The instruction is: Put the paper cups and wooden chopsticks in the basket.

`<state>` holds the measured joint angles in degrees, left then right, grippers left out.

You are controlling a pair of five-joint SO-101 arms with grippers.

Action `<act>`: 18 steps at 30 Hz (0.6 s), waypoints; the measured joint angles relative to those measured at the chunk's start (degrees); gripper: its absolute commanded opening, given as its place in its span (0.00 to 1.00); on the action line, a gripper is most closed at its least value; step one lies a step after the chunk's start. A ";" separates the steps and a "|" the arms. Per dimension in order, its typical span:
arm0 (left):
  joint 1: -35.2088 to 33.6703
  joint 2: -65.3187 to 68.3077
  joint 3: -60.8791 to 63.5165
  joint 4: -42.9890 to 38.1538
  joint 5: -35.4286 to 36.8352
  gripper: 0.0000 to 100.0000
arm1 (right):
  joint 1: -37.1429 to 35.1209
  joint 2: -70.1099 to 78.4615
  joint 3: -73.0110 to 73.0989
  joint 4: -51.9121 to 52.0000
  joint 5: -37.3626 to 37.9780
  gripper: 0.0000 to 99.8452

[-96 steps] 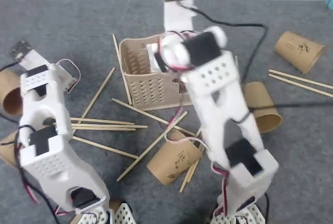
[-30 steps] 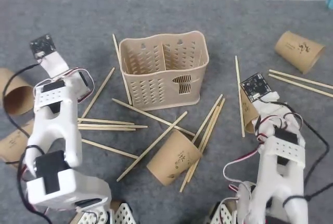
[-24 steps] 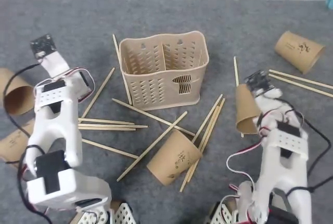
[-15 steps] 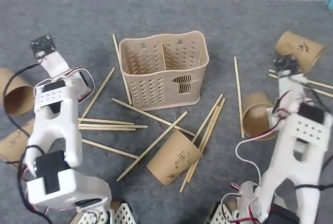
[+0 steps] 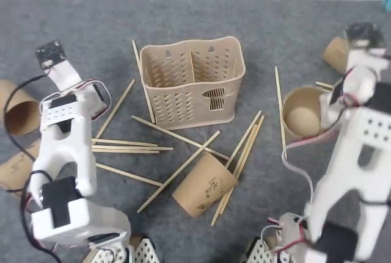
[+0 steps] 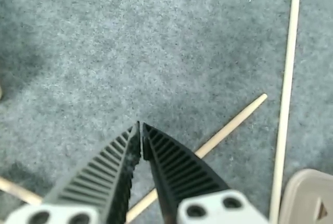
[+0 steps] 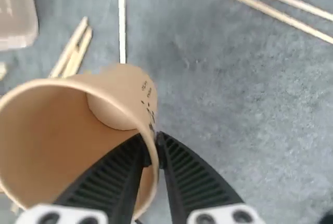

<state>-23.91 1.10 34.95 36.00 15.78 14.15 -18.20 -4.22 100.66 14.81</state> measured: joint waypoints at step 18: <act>0.00 0.00 0.00 0.00 -0.09 0.01 | -20.48 13.80 -49.32 0.00 -26.11 0.01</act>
<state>-23.91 1.10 34.95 36.00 15.69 -6.33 -4.40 -53.54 100.66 -11.30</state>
